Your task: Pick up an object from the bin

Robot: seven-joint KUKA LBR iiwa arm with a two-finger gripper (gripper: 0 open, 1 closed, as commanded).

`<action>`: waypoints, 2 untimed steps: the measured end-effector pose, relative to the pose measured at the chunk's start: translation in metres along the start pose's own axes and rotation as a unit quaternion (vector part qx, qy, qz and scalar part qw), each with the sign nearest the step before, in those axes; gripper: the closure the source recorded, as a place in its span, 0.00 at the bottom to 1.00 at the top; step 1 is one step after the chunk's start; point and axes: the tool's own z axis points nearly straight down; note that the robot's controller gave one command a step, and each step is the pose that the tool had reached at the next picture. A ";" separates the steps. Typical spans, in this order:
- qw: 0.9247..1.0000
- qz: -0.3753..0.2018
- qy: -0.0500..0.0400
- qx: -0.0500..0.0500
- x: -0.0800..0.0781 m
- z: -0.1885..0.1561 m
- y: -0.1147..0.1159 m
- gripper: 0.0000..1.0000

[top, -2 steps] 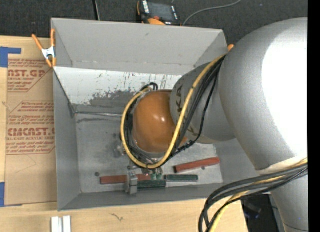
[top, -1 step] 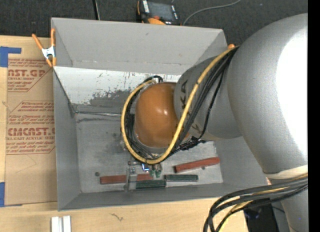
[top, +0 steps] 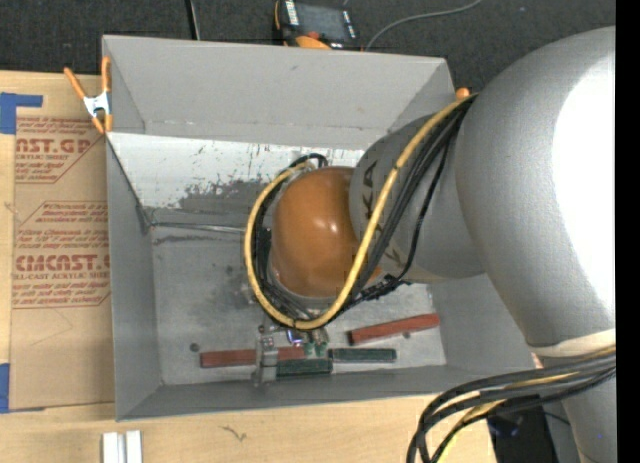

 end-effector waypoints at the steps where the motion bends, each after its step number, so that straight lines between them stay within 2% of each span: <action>1: 0.999 0.046 0.000 0.000 -0.009 0.031 -0.008 0.00; 2: 0.993 0.120 -0.003 -0.001 -0.002 0.029 0.017 0.00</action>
Offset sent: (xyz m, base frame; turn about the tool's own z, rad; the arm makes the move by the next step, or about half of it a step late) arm 0.0095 -0.0085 -0.0293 0.0918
